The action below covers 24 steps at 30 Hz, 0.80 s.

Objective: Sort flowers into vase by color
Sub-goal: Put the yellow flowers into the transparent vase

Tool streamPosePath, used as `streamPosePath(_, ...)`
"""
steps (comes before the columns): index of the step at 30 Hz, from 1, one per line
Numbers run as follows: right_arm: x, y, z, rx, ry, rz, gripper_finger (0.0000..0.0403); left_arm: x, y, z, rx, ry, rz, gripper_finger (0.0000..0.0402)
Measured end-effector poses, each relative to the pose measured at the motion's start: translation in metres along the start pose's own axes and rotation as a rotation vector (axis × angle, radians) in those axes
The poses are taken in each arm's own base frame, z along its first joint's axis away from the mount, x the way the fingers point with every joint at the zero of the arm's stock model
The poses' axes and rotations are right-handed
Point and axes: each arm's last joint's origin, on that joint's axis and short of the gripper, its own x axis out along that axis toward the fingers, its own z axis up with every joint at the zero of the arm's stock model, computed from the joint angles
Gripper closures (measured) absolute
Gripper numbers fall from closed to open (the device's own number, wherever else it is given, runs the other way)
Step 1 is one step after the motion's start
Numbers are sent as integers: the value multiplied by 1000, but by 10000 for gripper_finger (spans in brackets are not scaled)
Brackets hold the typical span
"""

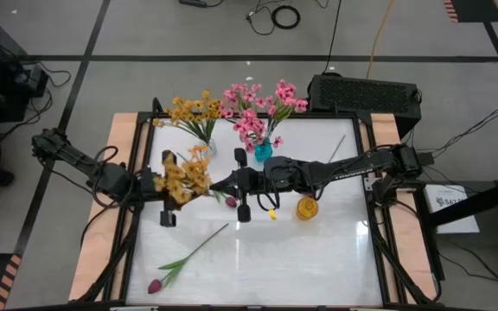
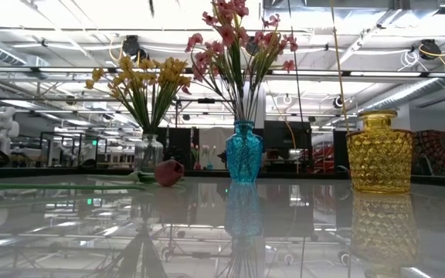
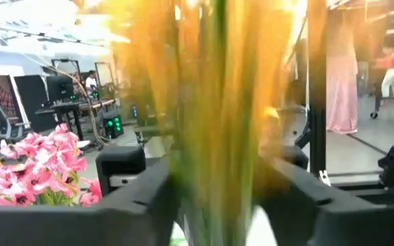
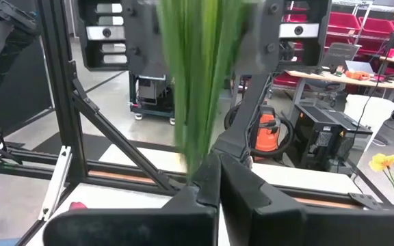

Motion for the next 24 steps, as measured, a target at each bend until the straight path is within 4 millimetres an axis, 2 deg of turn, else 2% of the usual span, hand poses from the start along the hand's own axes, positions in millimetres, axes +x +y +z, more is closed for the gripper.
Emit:
streamPosePath(4,0,0,0,0,1,0,402,0,0,2,-6,-15,7,152)
streamPosePath(6,0,0,0,0,1,0,402,0,1,0,-10,2,30,149)
streamPosePath(8,0,0,-1,0,9,1,402,0,1,-3,-11,30,31,181)
streamPosePath(13,0,0,-5,-1,56,5,402,0,0,-5,-5,50,30,327)
streamPosePath(16,-1,1,-8,16,83,8,402,-1,2,-2,-6,35,33,383)
streamPosePath(19,-1,5,-14,20,136,19,402,-5,6,3,15,9,67,389)
streamPosePath(24,0,19,-40,66,228,48,402,-19,23,19,95,-35,245,369)
